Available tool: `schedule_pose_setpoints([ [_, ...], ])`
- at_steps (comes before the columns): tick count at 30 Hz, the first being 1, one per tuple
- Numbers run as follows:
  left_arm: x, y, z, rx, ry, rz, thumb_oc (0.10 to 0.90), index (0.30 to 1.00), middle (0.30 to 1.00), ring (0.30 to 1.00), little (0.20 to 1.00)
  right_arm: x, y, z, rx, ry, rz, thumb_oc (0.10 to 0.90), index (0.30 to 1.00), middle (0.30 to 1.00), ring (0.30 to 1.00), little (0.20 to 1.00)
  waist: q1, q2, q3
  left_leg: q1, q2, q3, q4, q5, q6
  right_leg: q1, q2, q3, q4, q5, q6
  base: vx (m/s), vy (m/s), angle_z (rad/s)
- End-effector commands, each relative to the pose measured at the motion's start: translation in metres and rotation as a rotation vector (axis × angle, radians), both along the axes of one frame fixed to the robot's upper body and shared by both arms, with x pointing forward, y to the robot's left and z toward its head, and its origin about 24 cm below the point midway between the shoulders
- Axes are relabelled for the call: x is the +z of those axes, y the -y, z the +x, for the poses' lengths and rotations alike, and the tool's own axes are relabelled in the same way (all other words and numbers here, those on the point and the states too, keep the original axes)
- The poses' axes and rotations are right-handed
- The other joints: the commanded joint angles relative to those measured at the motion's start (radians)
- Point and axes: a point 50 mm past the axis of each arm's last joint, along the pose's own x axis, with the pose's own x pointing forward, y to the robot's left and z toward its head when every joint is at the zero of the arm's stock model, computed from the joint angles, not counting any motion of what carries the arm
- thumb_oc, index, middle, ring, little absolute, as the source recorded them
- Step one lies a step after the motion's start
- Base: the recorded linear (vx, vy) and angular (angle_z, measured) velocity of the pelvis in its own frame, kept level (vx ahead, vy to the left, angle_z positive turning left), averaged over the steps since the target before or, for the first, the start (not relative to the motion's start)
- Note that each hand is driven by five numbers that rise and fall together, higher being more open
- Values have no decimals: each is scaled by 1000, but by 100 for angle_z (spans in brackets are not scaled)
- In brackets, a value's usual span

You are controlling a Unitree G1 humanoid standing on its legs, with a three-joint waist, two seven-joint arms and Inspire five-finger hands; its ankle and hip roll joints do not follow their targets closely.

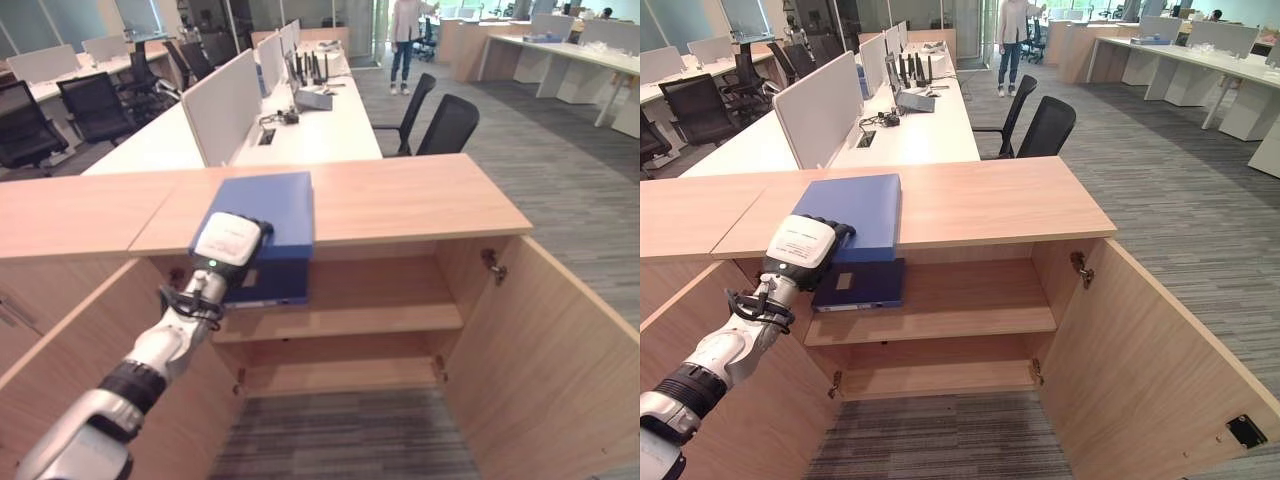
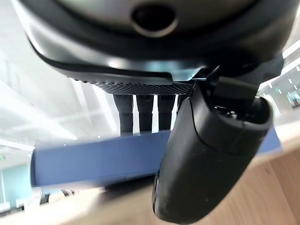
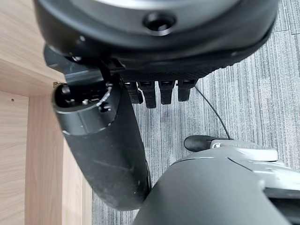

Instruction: Put the empty folder in the office cabinet

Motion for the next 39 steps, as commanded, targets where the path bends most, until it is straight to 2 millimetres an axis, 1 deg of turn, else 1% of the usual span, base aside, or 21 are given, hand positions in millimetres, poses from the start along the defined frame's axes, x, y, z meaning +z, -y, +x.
schedule_pose_setpoints([
  [1, 47, -12, 25, 104, 143, -67, 400, 300, 300, 300, 300, 4, 31, -27, 10, -109, -101, 800, 900, 900, 900, 900, 5, 3, 24, 74, 4, -9, -1, -174, -26, -19, -17, -79, 6, -28, 76, 0, 0, 0],
  [8, 24, -23, 16, 179, 101, -241, 400, 300, 300, 300, 300, 4, 28, -26, 4, -105, -95, 800, 900, 900, 900, 900, 7, -1, 25, 77, 6, -9, -1, -174, -27, -16, -16, -79, 6, -28, 72, 0, 0, 0],
  [10, 15, -25, 9, 194, 100, -322, 400, 300, 300, 300, 300, 3, 27, -27, 0, -107, -92, 800, 900, 900, 900, 900, 11, -4, 25, 77, 6, -9, -1, -173, -28, -17, -15, -80, 6, -28, 70, 0, 0, 0],
  [13, 13, -22, 3, 175, 118, -381, 400, 300, 300, 300, 300, 2, 26, -29, -2, -115, -88, 800, 900, 900, 900, 900, 13, -5, 24, 79, 5, -10, -1, -173, -29, -17, -15, -81, 6, -27, 68, 2, 3, -3],
  [14, 11, -20, 0, 164, 123, -423, 400, 300, 300, 300, 300, 2, 25, -31, -6, -117, -87, 800, 900, 900, 900, 900, 14, -6, 24, 79, 5, -11, -1, -173, -29, -17, -15, -82, 6, -27, 67, 0, 0, 0],
  [15, 16, -12, -5, 111, 155, -493, 400, 300, 300, 300, 300, 2, 24, -32, -15, -116, -89, 800, 900, 900, 900, 900, 18, -9, 26, 77, 4, -16, -1, -172, -28, -18, -15, -85, 6, -27, 66, 0, 0, 0],
  [16, 27, 5, -14, -8, 186, -564, 400, 300, 300, 300, 300, 2, 23, -31, -27, -109, -89, 800, 900, 900, 900, 900, 27, -13, 31, 73, 4, -22, -1, -170, -28, -19, -16, -88, 6, -25, 65, 0, 0, 0],
  [18, 29, 22, -36, -144, 169, -665, 400, 300, 300, 300, 300, 1, 21, -33, -41, -107, -83, 800, 900, 900, 900, 900, 34, -16, 32, 68, 1, -28, -1, -168, -27, -22, -17, -90, 6, -23, 64, -5, 3, 4],
  [19, 21, 37, -49, -225, 103, -766, 400, 300, 300, 300, 300, 0, 18, -33, -47, -107, -79, 800, 900, 900, 900, 900, 43, -18, 37, 68, 0, -33, -1, -167, -25, -20, -18, -94, 6, -22, 63, -11, 7, 7],
  [22, 4, 57, -69, -322, -48, -900, 400, 300, 300, 300, 300, 0, 16, -35, -57, -111, -73, 800, 900, 900, 900, 900, 52, -22, 43, 67, -1, -37, -1, -167, -24, -19, -19, -102, 6, -22, 63, -12, -6, 14],
  [23, -3, 61, -78, -341, -105, -955, 400, 300, 300, 300, 300, -1, 15, -34, -63, -105, -73, 800, 900, 900, 900, 900, 56, -23, 46, 65, -1, -39, -1, -166, -23, -20, -19, -106, 6, -21, 64, -10, -11, 30],
  [26, -9, 64, -85, -357, -160, -1011, 400, 300, 300, 300, 300, -1, 14, -33, -67, -99, -73, 800, 900, 900, 900, 900, 61, -24, 49, 63, -2, -44, -1, -162, -23, -21, -19, -111, 6, -20, 64, -15, -15, 22],
  [27, -10, 68, -91, -386, -212, -1074, 400, 300, 300, 300, 300, 0, 14, -31, -66, -94, -77, 800, 900, 900, 900, 900, 64, -24, 54, 59, -3, -49, -1, -159, -22, -23, -19, -116, 6, -18, 63, -15, -14, 10],
  [28, -10, 68, -91, -386, -214, -1075, 400, 300, 300, 300, 300, -1, 14, -31, -66, -94, -77, 800, 900, 900, 900, 900, 64, -25, 54, 59, -3, -50, -1, -159, -22, -23, -19, -117, 6, -18, 63, -17, -9, 6],
  [29, -11, 71, -93, -404, -257, -1135, 400, 300, 300, 300, 300, 0, 15, -30, -62, -94, -78, 800, 900, 900, 900, 900, 64, -24, 55, 58, -3, -51, -1, -157, -22, -24, -19, -118, 6, -18, 63, 0, 0, 0],
  [30, -10, 79, -99, -503, -413, -1349, 400, 300, 300, 300, 300, 1, 19, -29, -43, -98, -78, 800, 900, 900, 900, 900, 63, -20, 57, 56, -2, -52, -1, -155, -22, -27, -20, -119, 6, -18, 63, 0, 0, 0],
  [31, -9, 78, -100, -503, -415, -1352, 400, 300, 300, 300, 300, 1, 19, -29, -42, -98, -78, 800, 900, 900, 900, 900, 62, -21, 57, 56, -2, -52, -1, -155, -22, -27, -19, -119, 6, -18, 63, 0, 0, 0],
  [33, -6, 80, -104, -599, -572, -1659, 400, 300, 300, 300, 300, 2, 23, -27, -1, -113, -69, 800, 900, 900, 900, 900, 59, -15, 60, 54, 1, -52, -1, -152, -23, -29, -20, -121, 6, -16, 62, -11, 1, 2],
  [34, 0, 78, -106, -668, -683, -1825, 400, 300, 300, 300, 300, 1, 20, -29, 43, -136, -42, 800, 900, 900, 900, 900, 59, -10, 61, 55, 3, -51, -1, -151, -23, -29, -19, -118, 6, -15, 60, 0, 0, 0],
  [35, 0, 78, -106, -668, -683, -1825, 400, 300, 300, 300, 300, 1, 20, -29, 43, -136, -42, 800, 900, 900, 900, 900, 59, -10, 61, 55, 3, -51, -1, -152, -24, -28, -19, -117, 6, -15, 60, 0, 0, 0],
  [39, 7, 83, -110, -737, -779, -1931, 400, 300, 300, 300, 300, -1, 12, -29, 95, -153, -2, 800, 900, 900, 900, 900, 63, -13, 64, 55, 2, -54, -1, -155, -24, -28, -17, -111, 6, -14, 56, -6, -13, -7],
])
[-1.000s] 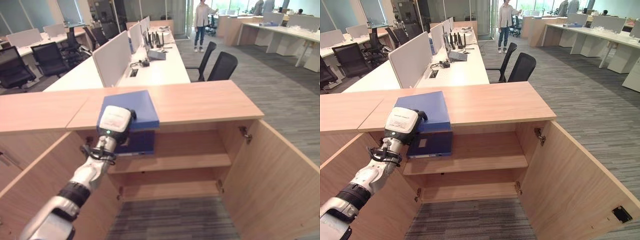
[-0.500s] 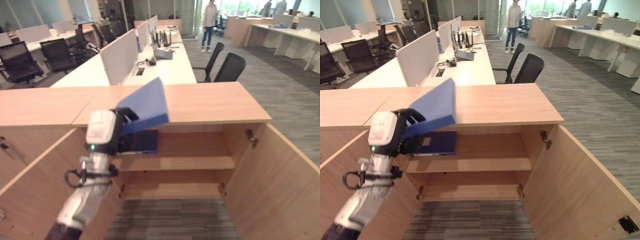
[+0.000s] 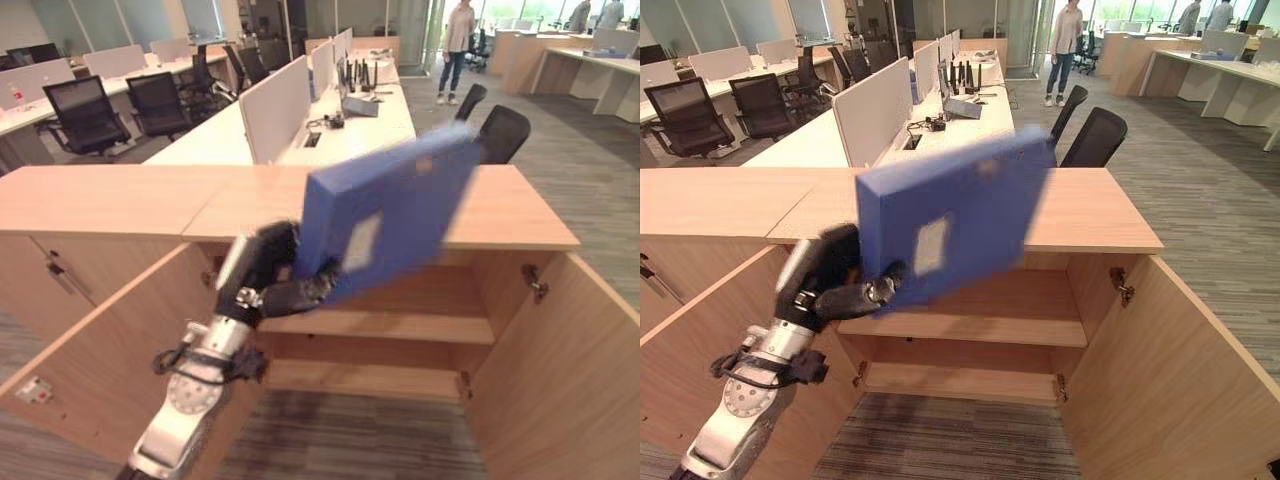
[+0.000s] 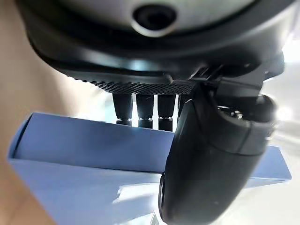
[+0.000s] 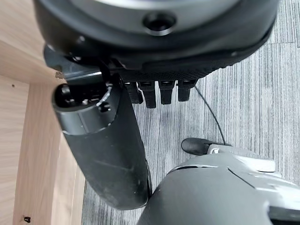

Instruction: Put the empty folder in the office cabinet

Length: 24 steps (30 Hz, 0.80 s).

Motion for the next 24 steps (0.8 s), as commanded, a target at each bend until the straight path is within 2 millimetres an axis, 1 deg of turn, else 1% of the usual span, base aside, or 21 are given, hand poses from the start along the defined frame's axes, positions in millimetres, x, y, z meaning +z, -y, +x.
schedule_pose_setpoints([
  [1, 35, 9, 9, -58, 134, -214, 400, 300, 300, 300, 300, -3, -2, -19, 125, -142, 10, 800, 900, 900, 900, 900, -9, -19, 42, 75, 22, -29, -1, -155, -25, -25, -1, -64, 6, -9, 42, 0, 0, 0],
  [5, 32, 12, 9, -63, 120, -197, 400, 300, 300, 300, 300, -4, -5, -16, 136, -134, 17, 800, 900, 900, 900, 900, -4, -20, 45, 74, 22, -30, -1, -156, -26, -25, -1, -67, 6, -11, 42, 0, 0, 0],
  [8, 26, 5, 6, -32, 122, -120, 400, 300, 300, 300, 300, -4, -6, -17, 142, -138, 18, 800, 900, 900, 900, 900, 3, -18, 47, 75, 22, -31, -1, -158, -25, -25, -1, -66, 6, -12, 42, 0, 0, 0],
  [9, 26, 5, 6, -31, 122, -120, 400, 300, 300, 300, 300, -4, -6, -17, 142, -138, 18, 800, 900, 900, 900, 900, 2, -18, 47, 75, 22, -31, -1, -158, -25, -24, -1, -66, 6, -12, 42, 0, 0, 0],
  [10, 16, 2, 1, -4, 94, -73, 400, 300, 300, 300, 300, -3, -9, 0, 156, -79, 23, 800, 900, 900, 900, 900, 10, -21, 43, 74, 23, -32, -1, -156, -25, -25, 0, -66, 6, -12, 41, 0, 0, 0],
  [11, 16, 2, 0, -4, 94, -73, 400, 300, 300, 300, 300, -3, -10, -1, 156, -79, 23, 800, 900, 900, 900, 900, 9, -21, 42, 74, 22, -32, -1, -156, -25, -25, 0, -66, 6, -12, 41, 0, 0, 0],
  [12, 8, -9, 0, 37, 100, 80, 400, 300, 300, 300, 300, -3, -11, -3, 105, -67, 44, 800, 900, 900, 900, 900, 11, -20, 39, 72, 23, -31, -1, -157, -24, -26, 1, -66, 6, -15, 42, 0, 0, 0],
  [13, 6, -14, 0, 58, 113, 145, 400, 300, 300, 300, 300, -3, -10, -4, 93, -64, 41, 800, 900, 900, 900, 900, 11, -21, 38, 72, 24, -31, -1, -158, -24, -27, 1, -67, 6, -17, 43, 7, -14, 5],
  [14, 6, -14, 0, 58, 113, 146, 400, 300, 300, 300, 300, -3, -10, -4, 94, -64, 41, 800, 900, 900, 900, 900, 11, -21, 38, 72, 24, -31, -1, -158, -24, -27, 1, -67, 6, -17, 43, 9, -11, 5],
  [15, 2, -20, 0, 92, 122, 224, 400, 300, 300, 300, 300, -2, -8, 0, 81, -42, 32, 800, 900, 900, 900, 900, 12, -22, 36, 71, 24, -30, -1, -158, -23, -28, 2, -66, 6, -18, 43, 0, 0, 0],
  [16, -6, -30, 0, 140, 130, 340, 400, 300, 300, 300, 300, 1, -4, 15, 65, 30, 11, 800, 900, 900, 900, 900, 15, -26, 35, 70, 24, -30, -1, -156, -23, -30, 3, -66, 6, -17, 43, 11, -16, -3],
  [17, -6, -29, 0, 141, 130, 340, 400, 300, 300, 300, 300, 1, -4, 15, 65, 30, 10, 800, 900, 900, 900, 900, 14, -26, 35, 70, 24, -31, -1, -156, -23, -30, 3, -66, 6, -18, 43, 1, -22, -4],
  [18, -13, -36, -2, 174, 126, 417, 400, 300, 300, 300, 300, 7, -3, 35, 68, 119, -11, 800, 900, 900, 900, 900, 19, -28, 35, 68, 26, -30, -1, -155, -22, -31, 3, -67, 6, -17, 42, 0, 0, 0],
  [19, -14, -36, -2, 175, 126, 418, 400, 300, 300, 300, 300, 7, -3, 35, 68, 118, -13, 800, 900, 900, 900, 900, 18, -28, 34, 68, 26, -30, -1, -155, -22, -31, 3, -67, 6, -17, 42, 0, 0, 0],
  [20, -18, -44, -6, 207, 120, 501, 400, 300, 300, 300, 300, 13, -12, 59, 108, 208, -14, 800, 900, 900, 900, 900, 19, -30, 35, 67, 26, -29, -1, -155, -21, -31, 3, -64, 6, -16, 41, -7, -10, -3],
  [21, -22, -51, -6, 254, 118, 568, 400, 300, 300, 300, 300, 23, -17, 81, 166, 310, -45, 800, 900, 900, 900, 900, 19, -30, 37, 66, 27, -27, -1, -154, -20, -33, 3, -65, 6, -16, 40, -14, -8, -3],
  [22, -26, -51, -6, 261, 128, 615, 400, 300, 300, 300, 300, 29, -13, 85, 173, 358, -72, 800, 900, 900, 900, 900, 16, -29, 39, 67, 28, -26, -1, -154, -20, -34, 3, -63, 6, -15, 40, -29, 5, -4],
  [23, -29, -61, -8, 309, 153, 721, 400, 300, 300, 300, 300, 47, -11, 104, 232, 484, -119, 800, 900, 900, 900, 900, 14, -28, 43, 65, 27, -26, -1, -153, -19, -36, 3, -63, 6, -16, 40, -33, 8, -2],
  [24, -29, -65, -9, 325, 165, 762, 400, 300, 300, 300, 300, 63, -9, 119, 283, 574, -148, 800, 900, 900, 900, 900, 13, -29, 44, 64, 27, -25, -1, -154, -18, -37, 3, -62, 6, -15, 40, -35, 4, -3],
])
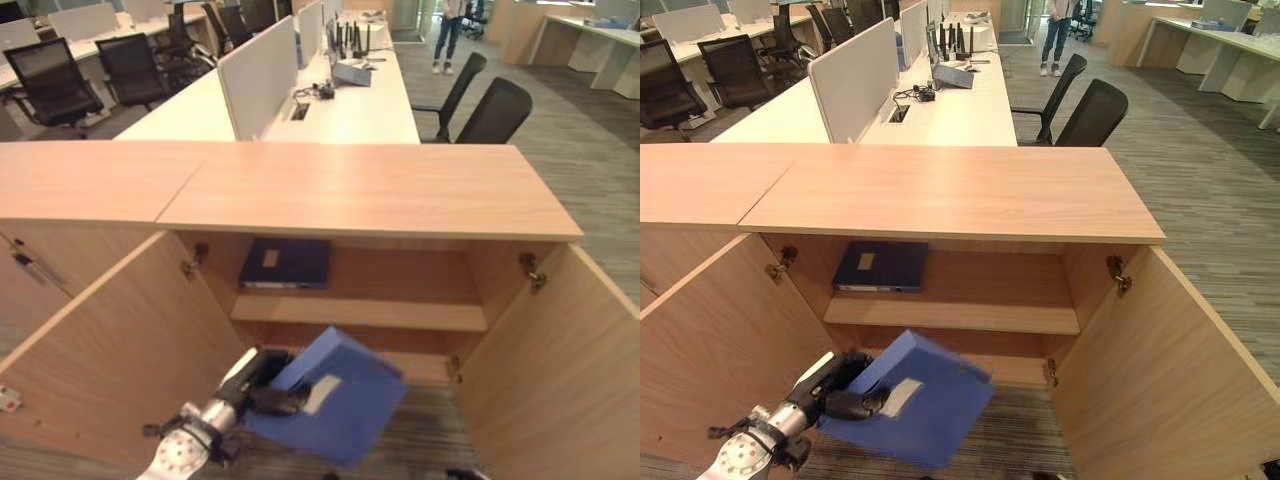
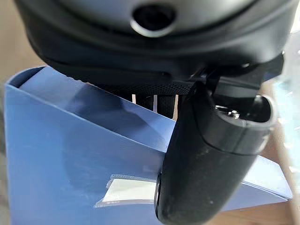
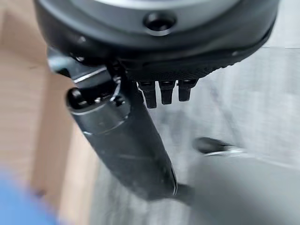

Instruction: Put the empty folder in the office cabinet

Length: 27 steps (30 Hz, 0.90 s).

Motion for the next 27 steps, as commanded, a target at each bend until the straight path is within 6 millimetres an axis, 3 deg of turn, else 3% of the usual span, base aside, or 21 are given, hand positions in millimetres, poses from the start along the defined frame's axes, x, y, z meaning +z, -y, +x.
schedule_pose_setpoints([
  [1, 58, 1, 42, -12, 436, 139, 400, 300, 300, 300, 300, 53, 32, 57, 111, 327, -217, 800, 900, 900, 900, 900, -1, -2, 2, 56, 23, -28, -2, -150, -18, -41, -1, -65, 7, -2, 41, -28, -4, -6],
  [5, 55, 2, 40, 4, 441, 141, 400, 300, 300, 300, 300, 92, 25, 83, 281, 511, -272, 800, 900, 900, 900, 900, 3, -4, 2, 56, 24, -26, -2, -148, -16, -40, -3, -67, 7, -2, 38, -18, -12, -7],
  [7, 57, 8, 42, 10, 439, 34, 400, 300, 300, 300, 300, 105, 14, 95, 370, 568, -281, 800, 900, 900, 900, 900, 7, -4, 1, 56, 25, -27, -2, -146, -17, -39, -3, -69, 7, -2, 37, -7, -12, -2],
  [13, 76, 24, 50, -31, 488, -158, 400, 300, 300, 300, 300, 123, -20, 118, 467, 668, -203, 800, 900, 900, 900, 900, 10, 0, -2, 61, 27, -26, -2, -144, -18, -36, -3, -68, 7, -2, 34, 0, 0, 0],
  [18, 88, 29, 53, -86, 521, -177, 400, 300, 300, 300, 300, 135, -40, 123, 552, 718, -118, 800, 900, 900, 900, 900, 12, -1, -4, 62, 28, -24, -2, -145, -21, -34, -2, -66, 7, -5, 32, 0, 0, 0],
  [27, 102, 37, 61, -157, 581, -152, 400, 300, 300, 300, 300, 138, -51, 126, 596, 732, -102, 800, 900, 900, 900, 900, 15, 2, -8, 68, 30, -20, -2, -146, -24, -27, -3, -69, 7, -9, 31, 0, 0, 0],
])
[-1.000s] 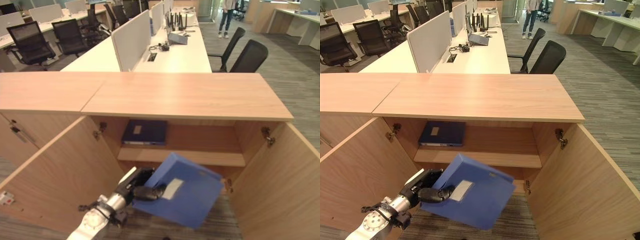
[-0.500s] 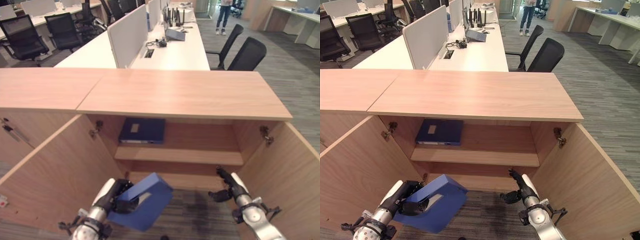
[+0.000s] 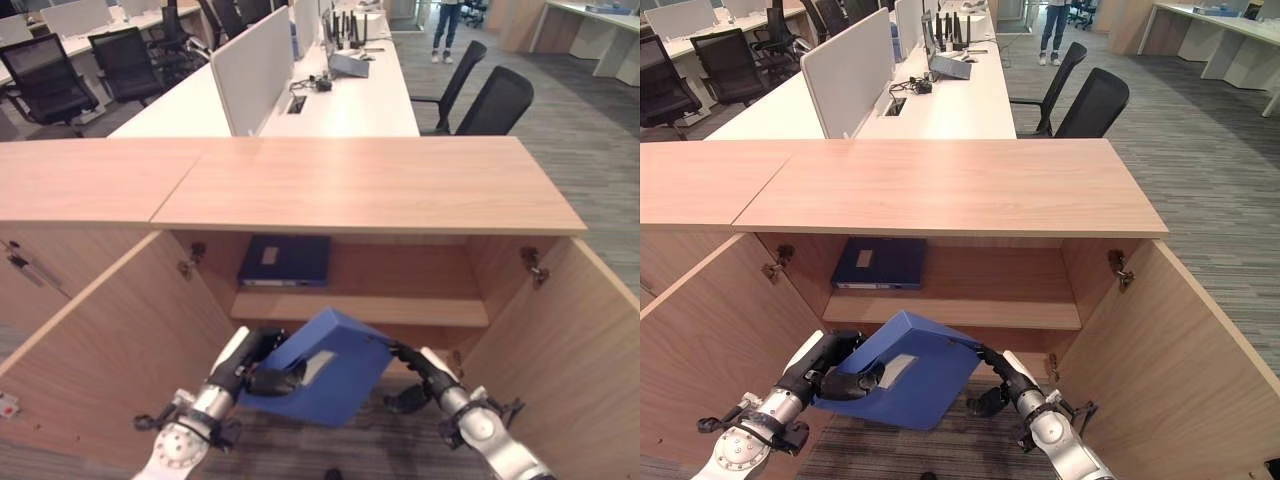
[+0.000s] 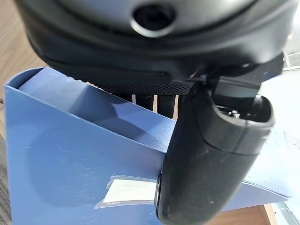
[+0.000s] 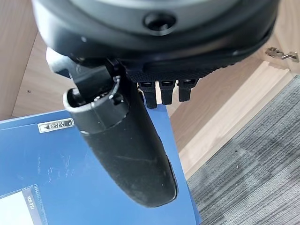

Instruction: Put the empty folder in the office cabinet

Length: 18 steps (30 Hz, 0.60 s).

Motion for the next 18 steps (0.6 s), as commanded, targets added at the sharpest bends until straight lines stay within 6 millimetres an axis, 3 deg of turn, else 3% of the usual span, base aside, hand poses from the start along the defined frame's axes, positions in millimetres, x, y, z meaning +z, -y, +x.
schedule_pose_setpoints([
  [1, 64, 20, 33, -136, 358, -46, 400, 300, 300, 300, 300, 52, -22, 42, 94, 268, 67, 800, 900, 900, 900, 900, 14, -12, -22, 64, 28, -35, -5, -144, -30, -28, -2, -82, 7, -16, 37, 0, 0, 0],
  [12, 70, 23, 35, -177, 378, -10, 400, 300, 300, 300, 300, 67, -21, 52, 57, 345, 69, 800, 900, 900, 900, 900, 10, -8, -29, 73, 30, -32, -5, -146, -30, -22, -1, -76, 7, -18, 36, 0, 0, 0],
  [18, 68, 21, 35, -163, 366, -9, 400, 300, 300, 300, 300, 80, -3, 63, -53, 415, 56, 800, 900, 900, 900, 900, 12, -8, -33, 74, 31, -33, -5, -146, -29, -21, 0, -76, 7, -18, 35, 0, 0, 0],
])
